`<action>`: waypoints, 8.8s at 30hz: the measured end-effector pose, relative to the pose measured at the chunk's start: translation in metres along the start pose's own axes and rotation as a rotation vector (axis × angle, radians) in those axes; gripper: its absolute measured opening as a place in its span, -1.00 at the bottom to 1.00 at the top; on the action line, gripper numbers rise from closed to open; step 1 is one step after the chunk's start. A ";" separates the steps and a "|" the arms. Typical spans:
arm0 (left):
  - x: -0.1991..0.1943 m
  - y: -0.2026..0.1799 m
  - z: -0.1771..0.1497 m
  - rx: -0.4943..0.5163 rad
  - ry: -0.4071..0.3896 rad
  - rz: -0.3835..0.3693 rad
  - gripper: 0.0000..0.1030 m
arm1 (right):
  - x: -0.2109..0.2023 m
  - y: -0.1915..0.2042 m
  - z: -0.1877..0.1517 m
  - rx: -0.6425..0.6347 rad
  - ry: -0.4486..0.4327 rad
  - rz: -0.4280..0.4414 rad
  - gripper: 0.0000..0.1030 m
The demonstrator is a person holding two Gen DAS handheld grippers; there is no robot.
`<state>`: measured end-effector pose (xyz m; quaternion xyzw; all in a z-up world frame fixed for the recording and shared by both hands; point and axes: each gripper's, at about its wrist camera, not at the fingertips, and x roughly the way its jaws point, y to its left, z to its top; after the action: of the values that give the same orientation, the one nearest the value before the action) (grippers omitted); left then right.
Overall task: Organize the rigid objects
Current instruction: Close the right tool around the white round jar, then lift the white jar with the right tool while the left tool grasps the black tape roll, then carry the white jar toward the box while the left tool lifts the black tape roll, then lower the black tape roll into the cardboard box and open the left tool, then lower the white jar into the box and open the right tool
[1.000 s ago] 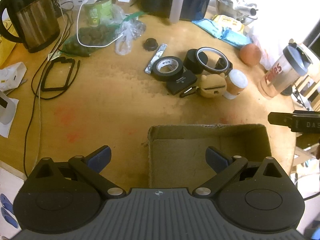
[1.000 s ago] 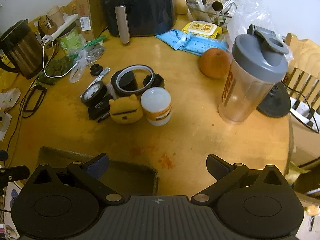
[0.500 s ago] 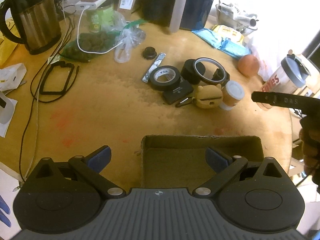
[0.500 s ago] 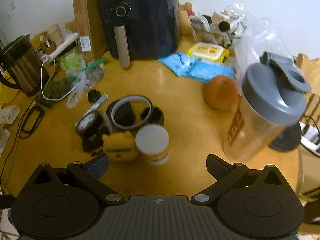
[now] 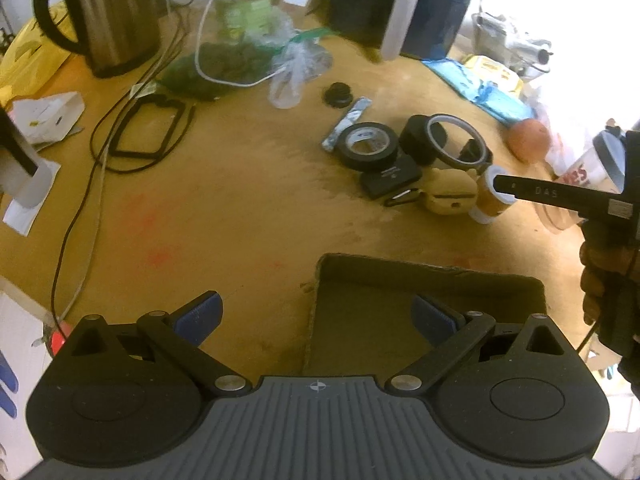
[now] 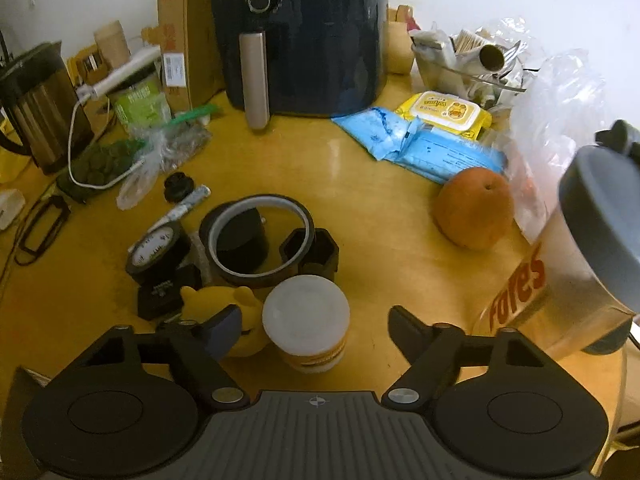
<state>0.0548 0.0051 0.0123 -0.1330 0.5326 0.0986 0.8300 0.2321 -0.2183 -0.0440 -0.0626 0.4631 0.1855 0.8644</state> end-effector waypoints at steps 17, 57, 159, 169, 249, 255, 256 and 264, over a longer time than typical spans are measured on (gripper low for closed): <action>-0.003 0.016 -0.001 -0.077 -0.004 0.033 1.00 | 0.031 0.009 0.001 -0.033 0.024 -0.041 0.11; 0.014 -0.005 0.047 0.075 -0.131 -0.097 1.00 | -0.066 -0.024 -0.033 0.145 -0.023 -0.051 0.10; 0.039 -0.030 0.066 0.246 -0.150 -0.178 0.41 | -0.138 -0.015 -0.066 0.275 -0.084 0.051 0.10; 0.021 -0.026 0.026 0.279 -0.131 -0.212 0.41 | -0.137 0.003 -0.067 0.225 -0.072 0.134 0.10; 0.014 0.010 -0.021 0.222 -0.105 -0.145 0.44 | -0.093 0.060 -0.084 -0.178 -0.029 0.093 1.00; 0.012 0.002 -0.015 0.236 -0.116 -0.154 0.44 | -0.092 0.051 -0.081 -0.148 -0.020 0.059 1.00; 0.011 0.001 -0.014 0.236 -0.118 -0.154 0.44 | -0.091 0.050 -0.080 -0.141 -0.020 0.056 1.00; 0.002 -0.003 -0.004 0.226 -0.144 -0.151 0.44 | -0.083 0.032 -0.070 -0.050 -0.021 0.035 1.00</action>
<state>0.0533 0.0010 0.0094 -0.0710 0.4676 -0.0155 0.8809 0.1237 -0.2307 -0.0132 -0.0740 0.4502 0.2126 0.8641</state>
